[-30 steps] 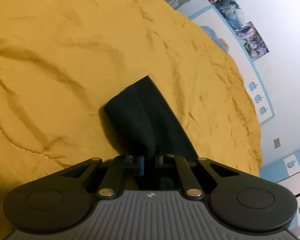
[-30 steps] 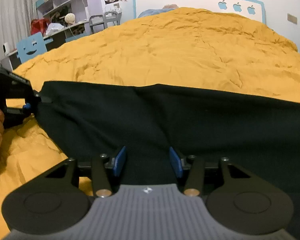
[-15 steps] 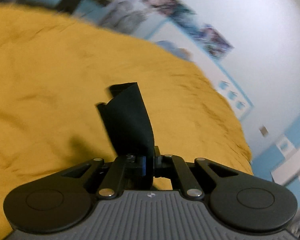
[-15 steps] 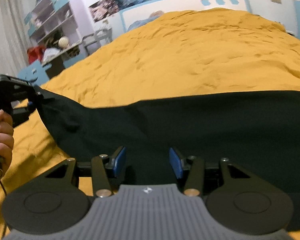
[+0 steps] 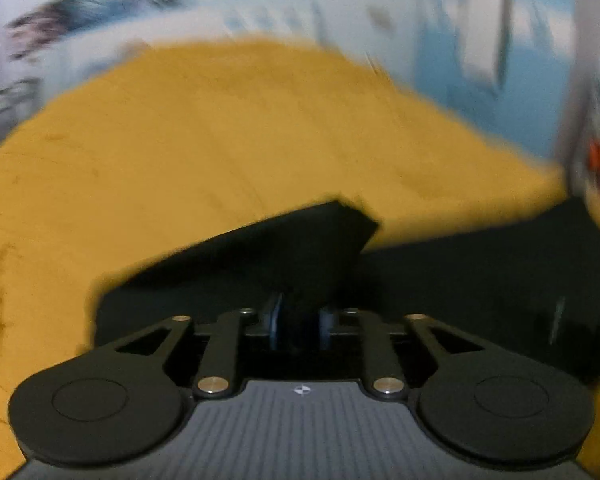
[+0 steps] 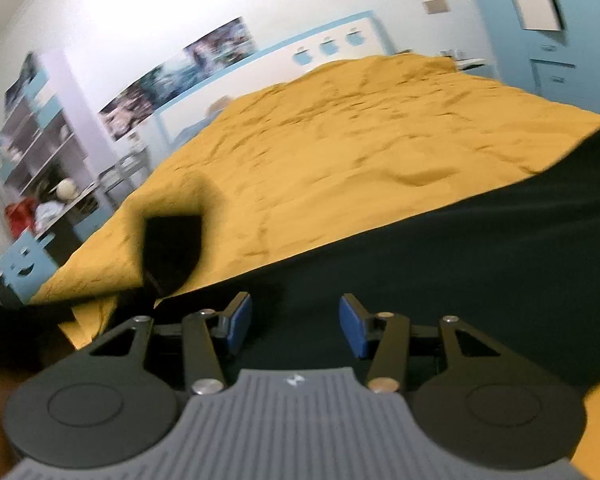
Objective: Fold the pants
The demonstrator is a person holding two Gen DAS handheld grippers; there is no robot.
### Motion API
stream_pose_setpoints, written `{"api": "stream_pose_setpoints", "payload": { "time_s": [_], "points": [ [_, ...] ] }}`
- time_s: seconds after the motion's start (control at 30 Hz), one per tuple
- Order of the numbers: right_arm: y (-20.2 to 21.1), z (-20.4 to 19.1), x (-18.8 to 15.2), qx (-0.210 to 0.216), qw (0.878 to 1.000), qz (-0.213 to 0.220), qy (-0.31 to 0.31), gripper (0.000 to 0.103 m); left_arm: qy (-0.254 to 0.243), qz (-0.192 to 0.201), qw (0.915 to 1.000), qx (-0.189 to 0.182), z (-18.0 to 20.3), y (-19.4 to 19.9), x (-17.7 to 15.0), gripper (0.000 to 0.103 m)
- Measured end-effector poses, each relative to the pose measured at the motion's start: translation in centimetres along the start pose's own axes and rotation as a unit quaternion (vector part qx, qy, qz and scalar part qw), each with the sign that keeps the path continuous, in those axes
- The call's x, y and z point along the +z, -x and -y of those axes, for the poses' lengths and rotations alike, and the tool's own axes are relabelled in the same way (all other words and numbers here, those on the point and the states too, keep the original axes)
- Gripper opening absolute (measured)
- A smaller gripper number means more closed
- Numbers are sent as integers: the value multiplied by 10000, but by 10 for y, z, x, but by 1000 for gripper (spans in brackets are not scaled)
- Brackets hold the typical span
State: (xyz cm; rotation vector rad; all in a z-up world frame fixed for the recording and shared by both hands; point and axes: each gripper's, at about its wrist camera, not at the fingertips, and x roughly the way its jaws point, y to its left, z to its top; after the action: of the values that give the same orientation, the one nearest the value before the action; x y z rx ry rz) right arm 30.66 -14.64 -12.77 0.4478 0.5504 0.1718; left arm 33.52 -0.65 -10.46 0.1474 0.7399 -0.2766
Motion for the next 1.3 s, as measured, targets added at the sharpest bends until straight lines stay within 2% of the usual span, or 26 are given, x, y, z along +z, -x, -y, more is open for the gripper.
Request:
{"api": "stream_pose_setpoints", "payload": {
  "time_s": [0.03,0.07,0.13,0.2,0.23,0.33,0.4,0.5,0.53,0.6,0.73,0.83,1.0,1.07,1.13,1.17,1.2,1.27,1.3],
  "points": [
    [2,5,1,-34,10000,4,-31,46,-253,-257,9993,-52,14,-6,-9,27],
    [4,10,2,-64,10000,8,-53,46,-363,-340,9986,-159,20,-4,-16,27],
    [5,17,5,-93,9999,-12,-64,47,-365,-243,9978,-503,21,10,-27,28],
    [1,21,7,-55,9999,-134,-48,49,-56,-184,9965,-812,4,29,-32,29],
    [-4,21,8,-27,9997,-221,-28,50,181,-128,9961,-858,-10,37,-33,33],
    [-22,14,9,64,9981,-601,107,50,984,79,9936,-541,-56,51,-32,47],
    [-36,5,5,156,9961,-865,78,50,1638,186,9862,-170,-96,59,-40,52],
    [-53,-10,-2,146,9937,-1109,15,50,2729,-3,9620,52,-151,55,-51,53],
    [-56,-15,-3,125,9940,-1085,60,50,2989,-32,9542,86,-165,54,-56,53],
    [-59,-29,-5,137,9949,-940,337,49,3143,-6,9490,233,-175,54,-62,53],
    [-76,-41,-9,54,9935,-1006,538,49,3179,-15,9478,263,-183,42,-69,53],
    [-90,-42,-9,103,9923,-1124,514,40,3282,53,9446,80,-177,31,-70,53],
    [-96,-45,-7,106,9921,-1099,600,40,3193,-72,9476,57,-174,15,-67,52],
    [-94,-46,-4,85,9915,-1094,703,40,3043,-313,9519,-143,-169,12,-70,18],
    [-92,-52,4,243,9899,-1020,950,40,2661,-292,9635,-89,-158,17,-71,18],
    [-93,-59,12,402,9866,-1008,1215,41,2490,-235,9682,-44,-153,21,-73,17],
    [-94,-66,16,558,9821,-1031,1476,41,2471,-198,9688,-50,-151,23,-75,17],
    [-103,-86,25,886,9674,-1125,2089,41,2607,-113,9653,-84,-155,27,-80,17],
    [-110,-100,29,1052,9559,-1176,2476,41,2744,-61,9615,-129,-159,29,-83,16]
  ]
}}
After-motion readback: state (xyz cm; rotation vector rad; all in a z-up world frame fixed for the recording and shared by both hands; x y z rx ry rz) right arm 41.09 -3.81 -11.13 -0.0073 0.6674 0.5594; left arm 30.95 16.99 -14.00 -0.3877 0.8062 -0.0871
